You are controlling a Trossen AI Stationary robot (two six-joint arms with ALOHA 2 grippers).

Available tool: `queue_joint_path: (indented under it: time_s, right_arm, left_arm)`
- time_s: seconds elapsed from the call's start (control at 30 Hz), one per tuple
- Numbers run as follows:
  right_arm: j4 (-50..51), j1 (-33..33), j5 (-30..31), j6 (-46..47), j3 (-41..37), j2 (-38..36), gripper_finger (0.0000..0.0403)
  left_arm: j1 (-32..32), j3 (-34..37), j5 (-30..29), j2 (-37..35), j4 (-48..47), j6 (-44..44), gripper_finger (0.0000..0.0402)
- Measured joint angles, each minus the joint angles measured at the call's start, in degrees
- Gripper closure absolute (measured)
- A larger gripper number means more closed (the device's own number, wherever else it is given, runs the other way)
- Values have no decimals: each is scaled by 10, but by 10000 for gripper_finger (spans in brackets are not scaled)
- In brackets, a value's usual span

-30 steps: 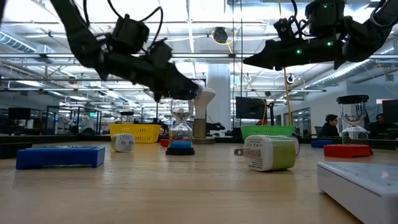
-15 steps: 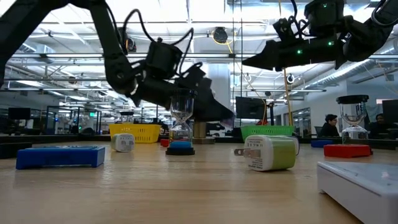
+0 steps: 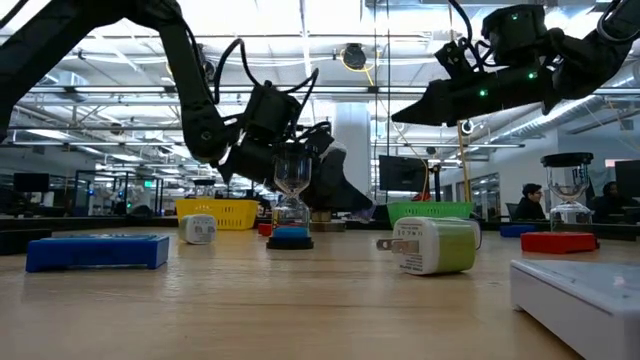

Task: Pick & Place Office items
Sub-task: Put the top purple charger adapter into the green bin

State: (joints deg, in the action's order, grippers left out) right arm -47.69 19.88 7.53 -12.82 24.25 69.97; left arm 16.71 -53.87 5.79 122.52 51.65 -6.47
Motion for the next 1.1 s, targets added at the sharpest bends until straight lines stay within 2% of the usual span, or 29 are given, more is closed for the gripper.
queue_joint_path:
  time_s: [0.6, 0.8, 0.93, 1.1]
  right_arm:
    - [-18, 26, -1, 15, 0, 0, 403]
    - [-18, 26, -1, 15, 0, 0, 403]
    - [-18, 26, -1, 15, 0, 0, 403]
    - [-18, 26, -1, 16, 0, 0, 403]
  left_arm:
    - [2, 0, 1, 1, -20, 47, 268]
    - [2, 0, 3, 42, 34, 44, 268]
    - [2, 0, 15, 45, 37, 40, 267]
    - [0, 0, 18, 42, 36, 40, 234]
